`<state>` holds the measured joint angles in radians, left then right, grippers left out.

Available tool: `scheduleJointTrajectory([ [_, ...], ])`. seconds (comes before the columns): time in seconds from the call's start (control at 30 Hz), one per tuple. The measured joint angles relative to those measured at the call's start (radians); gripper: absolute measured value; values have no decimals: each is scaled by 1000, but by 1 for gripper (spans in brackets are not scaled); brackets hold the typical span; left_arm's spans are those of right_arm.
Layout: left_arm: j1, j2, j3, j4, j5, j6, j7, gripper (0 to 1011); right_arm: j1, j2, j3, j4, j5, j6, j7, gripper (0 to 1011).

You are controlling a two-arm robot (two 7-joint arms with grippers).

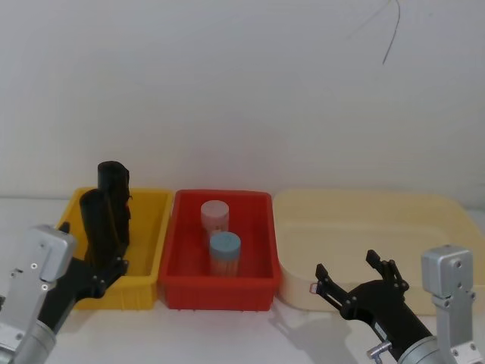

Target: Pick up the garbage bag with the one hand and transfer it to the other hand.

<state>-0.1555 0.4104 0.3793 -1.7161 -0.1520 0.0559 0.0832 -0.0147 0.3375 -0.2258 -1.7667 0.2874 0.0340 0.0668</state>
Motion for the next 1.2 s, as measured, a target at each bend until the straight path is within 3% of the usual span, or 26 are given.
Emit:
scheduleJointTrajectory([
  [0.4,-3,-23,-39,29,-1,50,37,1001,0,0,0,0,0,0,0,1001],
  [1.2,-119,-117,-21,194,9,3,5,1001,0,0,0,0,0,0,0,1002],
])
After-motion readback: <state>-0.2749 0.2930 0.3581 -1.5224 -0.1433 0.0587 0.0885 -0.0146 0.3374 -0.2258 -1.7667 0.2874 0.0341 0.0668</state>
